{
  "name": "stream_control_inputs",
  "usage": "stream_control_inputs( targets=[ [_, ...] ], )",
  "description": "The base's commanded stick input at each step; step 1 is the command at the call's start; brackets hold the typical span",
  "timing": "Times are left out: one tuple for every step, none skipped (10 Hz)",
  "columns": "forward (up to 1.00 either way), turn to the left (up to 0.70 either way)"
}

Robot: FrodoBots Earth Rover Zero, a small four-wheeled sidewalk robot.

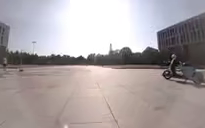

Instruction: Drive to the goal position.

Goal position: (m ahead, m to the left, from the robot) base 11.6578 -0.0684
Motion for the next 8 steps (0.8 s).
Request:
stream_control_inputs(
  targets=[
    [1.0,0.0],
    [1.0,0.0],
    [1.0,0.0],
    [1.0,0.0],
    [1.0,0.0],
    [1.0,0.0],
    [1.0,0.0],
    [1.0,0.0]
  ],
)
